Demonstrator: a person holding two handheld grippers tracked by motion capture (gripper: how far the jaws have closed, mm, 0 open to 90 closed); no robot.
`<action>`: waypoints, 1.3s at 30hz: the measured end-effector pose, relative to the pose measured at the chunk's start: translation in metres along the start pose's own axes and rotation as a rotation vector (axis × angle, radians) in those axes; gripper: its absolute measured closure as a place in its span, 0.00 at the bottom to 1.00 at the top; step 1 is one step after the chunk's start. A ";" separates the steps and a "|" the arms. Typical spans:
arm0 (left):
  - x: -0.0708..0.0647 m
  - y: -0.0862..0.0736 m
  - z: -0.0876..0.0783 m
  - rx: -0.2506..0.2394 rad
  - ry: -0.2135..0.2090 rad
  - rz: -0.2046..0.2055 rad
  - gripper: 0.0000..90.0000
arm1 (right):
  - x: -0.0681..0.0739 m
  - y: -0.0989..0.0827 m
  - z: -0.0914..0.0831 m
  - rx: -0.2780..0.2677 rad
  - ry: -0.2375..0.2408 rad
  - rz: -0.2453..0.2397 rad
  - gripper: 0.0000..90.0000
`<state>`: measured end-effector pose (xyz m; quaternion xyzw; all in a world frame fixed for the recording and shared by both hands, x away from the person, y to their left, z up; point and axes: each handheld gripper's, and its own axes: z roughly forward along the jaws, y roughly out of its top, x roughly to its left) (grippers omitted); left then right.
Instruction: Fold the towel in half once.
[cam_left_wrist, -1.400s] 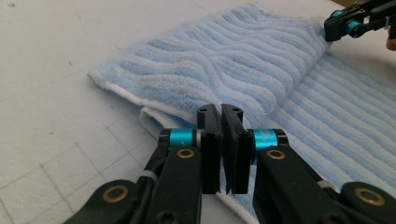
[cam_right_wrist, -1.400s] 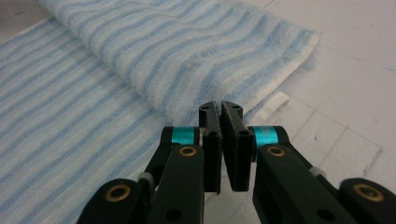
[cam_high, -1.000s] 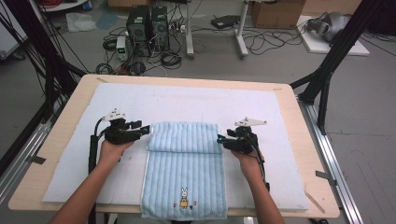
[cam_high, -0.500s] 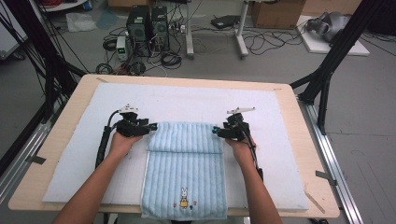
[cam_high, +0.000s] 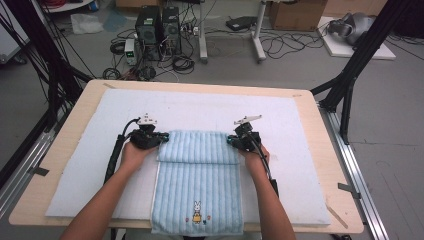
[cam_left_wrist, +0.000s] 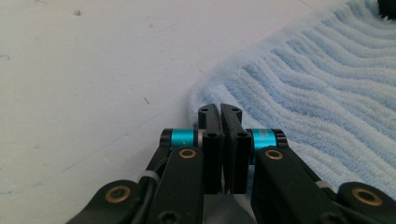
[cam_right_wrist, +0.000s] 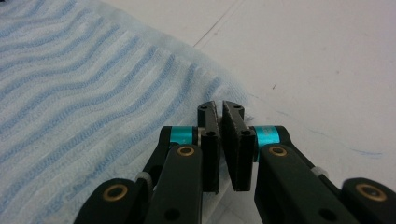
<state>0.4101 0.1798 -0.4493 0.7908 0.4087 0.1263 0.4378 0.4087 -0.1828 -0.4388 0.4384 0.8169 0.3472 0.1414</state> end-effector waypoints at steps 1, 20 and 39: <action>0.001 0.001 -0.002 -0.018 -0.011 -0.015 0.97 | -0.001 0.000 -0.001 -0.011 0.004 0.000 0.95; -0.014 -0.003 -0.054 -0.152 -0.198 -0.032 0.97 | 0.017 -0.007 -0.061 -0.154 0.157 -0.035 0.95; -0.041 -0.045 -0.074 -0.096 -0.285 -0.005 0.96 | 0.034 -0.071 -0.084 -0.161 0.225 -0.064 0.95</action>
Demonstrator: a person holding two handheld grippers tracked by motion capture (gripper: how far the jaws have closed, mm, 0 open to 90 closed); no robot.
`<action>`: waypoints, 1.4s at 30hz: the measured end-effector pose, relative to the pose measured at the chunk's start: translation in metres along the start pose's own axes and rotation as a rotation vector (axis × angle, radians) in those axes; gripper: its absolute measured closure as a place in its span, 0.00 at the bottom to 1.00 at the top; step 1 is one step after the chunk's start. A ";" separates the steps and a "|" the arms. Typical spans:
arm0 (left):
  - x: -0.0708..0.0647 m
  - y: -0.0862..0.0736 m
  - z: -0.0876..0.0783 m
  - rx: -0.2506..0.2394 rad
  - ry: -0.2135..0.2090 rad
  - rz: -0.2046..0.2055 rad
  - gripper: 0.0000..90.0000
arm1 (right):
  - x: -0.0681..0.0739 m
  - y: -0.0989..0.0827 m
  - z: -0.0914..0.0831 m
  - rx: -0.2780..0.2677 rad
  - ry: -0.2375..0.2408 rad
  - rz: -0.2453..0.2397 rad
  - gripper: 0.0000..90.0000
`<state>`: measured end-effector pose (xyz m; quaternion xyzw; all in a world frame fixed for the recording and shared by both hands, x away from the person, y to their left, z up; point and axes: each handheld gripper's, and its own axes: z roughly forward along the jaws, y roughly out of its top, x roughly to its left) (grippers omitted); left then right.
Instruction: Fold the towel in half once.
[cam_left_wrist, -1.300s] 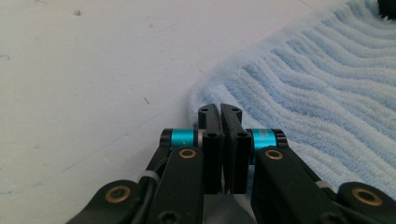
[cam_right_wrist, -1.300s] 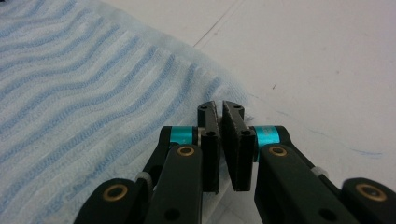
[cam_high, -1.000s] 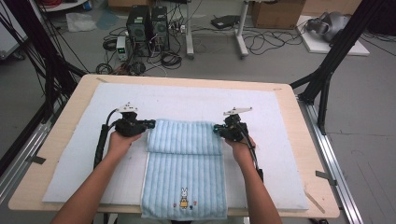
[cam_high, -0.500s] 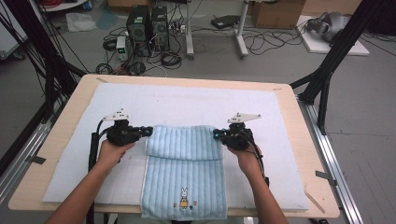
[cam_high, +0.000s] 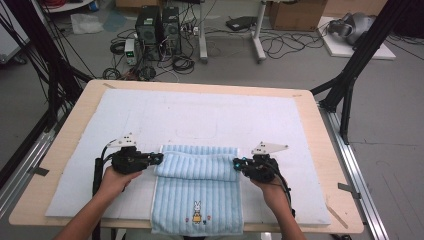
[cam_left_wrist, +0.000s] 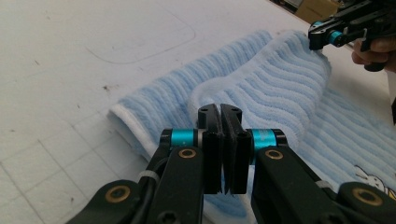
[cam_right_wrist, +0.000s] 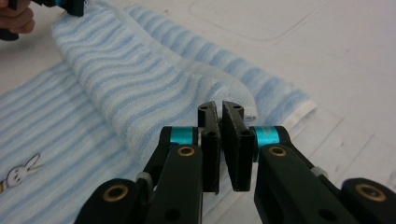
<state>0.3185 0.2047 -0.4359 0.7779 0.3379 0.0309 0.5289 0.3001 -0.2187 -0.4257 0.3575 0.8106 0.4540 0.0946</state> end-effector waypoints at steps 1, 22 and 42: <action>-0.001 -0.002 0.000 0.004 0.001 0.002 0.96 | 0.001 -0.002 -0.001 0.006 0.010 0.004 0.95; 0.012 0.004 -0.013 -0.063 0.090 -0.030 0.59 | -0.004 -0.011 -0.015 -0.032 -0.067 0.111 0.71; 0.022 0.006 -0.001 -0.071 0.145 -0.051 0.62 | -0.019 0.006 0.028 0.068 -0.241 0.059 0.97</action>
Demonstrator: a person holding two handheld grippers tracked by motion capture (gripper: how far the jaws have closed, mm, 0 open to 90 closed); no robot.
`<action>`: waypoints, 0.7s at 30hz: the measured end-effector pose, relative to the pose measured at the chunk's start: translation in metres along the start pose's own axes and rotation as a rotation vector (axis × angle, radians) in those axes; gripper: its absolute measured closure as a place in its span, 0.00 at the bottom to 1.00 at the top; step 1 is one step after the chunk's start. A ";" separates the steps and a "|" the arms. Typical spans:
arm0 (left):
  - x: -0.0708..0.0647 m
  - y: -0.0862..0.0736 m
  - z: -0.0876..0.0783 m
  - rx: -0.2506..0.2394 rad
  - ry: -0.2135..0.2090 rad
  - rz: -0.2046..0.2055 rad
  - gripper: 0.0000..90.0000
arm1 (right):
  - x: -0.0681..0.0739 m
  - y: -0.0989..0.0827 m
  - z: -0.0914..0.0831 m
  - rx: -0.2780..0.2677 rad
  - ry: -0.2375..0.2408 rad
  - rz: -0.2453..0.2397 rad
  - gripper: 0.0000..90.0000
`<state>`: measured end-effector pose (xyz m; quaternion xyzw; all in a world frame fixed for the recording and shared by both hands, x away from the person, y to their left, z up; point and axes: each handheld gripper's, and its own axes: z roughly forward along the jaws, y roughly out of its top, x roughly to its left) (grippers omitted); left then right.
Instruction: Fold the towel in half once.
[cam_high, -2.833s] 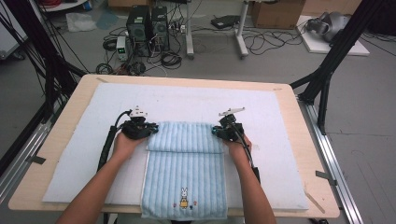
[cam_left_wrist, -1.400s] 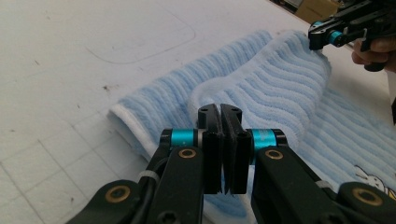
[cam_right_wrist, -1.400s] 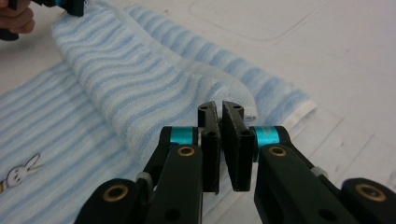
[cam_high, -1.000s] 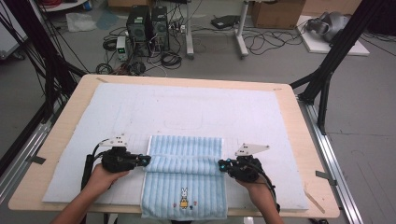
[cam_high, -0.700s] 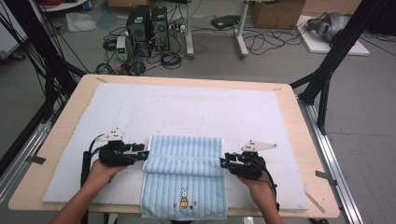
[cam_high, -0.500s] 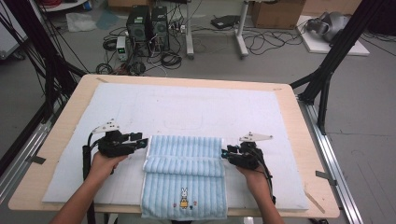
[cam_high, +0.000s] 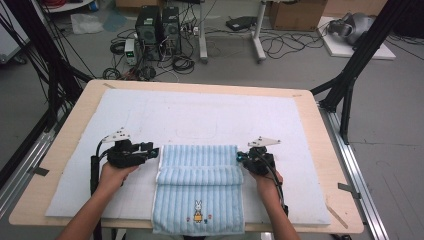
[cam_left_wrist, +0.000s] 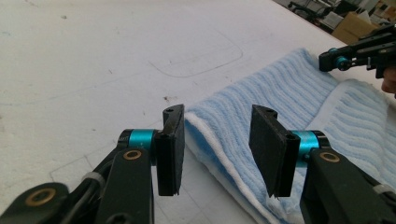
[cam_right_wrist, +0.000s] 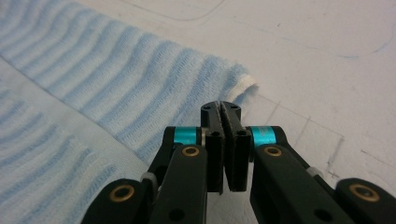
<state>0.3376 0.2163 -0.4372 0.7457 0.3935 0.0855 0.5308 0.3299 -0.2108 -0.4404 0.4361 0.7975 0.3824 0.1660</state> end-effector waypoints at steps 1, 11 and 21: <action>0.000 0.000 0.002 0.008 0.003 -0.005 0.62 | 0.002 0.000 0.000 0.003 -0.007 -0.006 0.94; -0.006 -0.005 0.030 0.155 0.090 0.031 0.50 | 0.002 -0.002 0.007 0.029 0.006 0.019 0.55; -0.018 -0.003 0.036 0.208 0.081 0.084 0.95 | 0.010 0.004 0.007 0.087 0.063 -0.007 0.95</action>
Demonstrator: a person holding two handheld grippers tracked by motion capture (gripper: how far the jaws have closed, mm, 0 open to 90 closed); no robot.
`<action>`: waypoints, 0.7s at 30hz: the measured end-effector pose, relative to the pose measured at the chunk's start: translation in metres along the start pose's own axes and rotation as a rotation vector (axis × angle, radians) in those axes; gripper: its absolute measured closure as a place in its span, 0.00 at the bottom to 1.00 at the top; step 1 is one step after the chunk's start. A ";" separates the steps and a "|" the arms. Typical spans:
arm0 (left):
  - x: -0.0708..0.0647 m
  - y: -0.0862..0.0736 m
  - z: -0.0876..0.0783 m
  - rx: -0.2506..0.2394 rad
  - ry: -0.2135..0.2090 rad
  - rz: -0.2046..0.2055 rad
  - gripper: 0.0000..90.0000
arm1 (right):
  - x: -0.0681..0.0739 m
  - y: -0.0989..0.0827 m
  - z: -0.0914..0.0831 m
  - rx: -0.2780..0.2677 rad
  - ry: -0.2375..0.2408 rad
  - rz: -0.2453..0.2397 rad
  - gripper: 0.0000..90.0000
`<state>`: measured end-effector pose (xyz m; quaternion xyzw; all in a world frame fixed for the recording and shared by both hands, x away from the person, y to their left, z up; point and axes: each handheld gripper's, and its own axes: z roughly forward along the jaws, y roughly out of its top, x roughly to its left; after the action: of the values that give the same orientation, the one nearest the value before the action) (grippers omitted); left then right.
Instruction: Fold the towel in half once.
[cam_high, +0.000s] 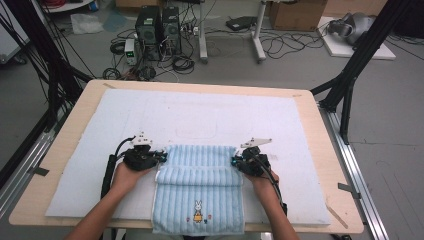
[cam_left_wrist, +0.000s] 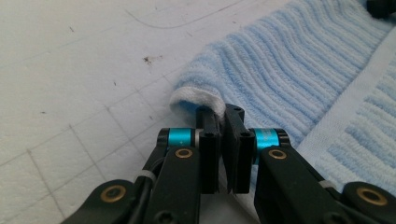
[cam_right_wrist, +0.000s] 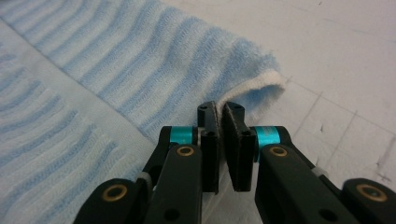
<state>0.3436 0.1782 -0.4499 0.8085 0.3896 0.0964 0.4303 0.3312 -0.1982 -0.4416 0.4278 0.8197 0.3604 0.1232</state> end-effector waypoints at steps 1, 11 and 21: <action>0.002 0.001 0.001 0.004 -0.008 -0.014 0.95 | -0.001 0.000 0.000 0.000 0.008 0.008 0.95; 0.019 0.015 0.018 -0.044 -0.016 -0.101 0.96 | -0.015 0.006 0.003 -0.049 -0.028 0.028 0.95; 0.041 0.048 0.038 -0.088 0.000 -0.100 0.95 | -0.041 0.028 0.019 -0.091 -0.088 0.070 0.95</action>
<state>0.4168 0.1681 -0.4437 0.7683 0.4249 0.0918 0.4699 0.3828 -0.2106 -0.4403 0.4656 0.7809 0.3822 0.1657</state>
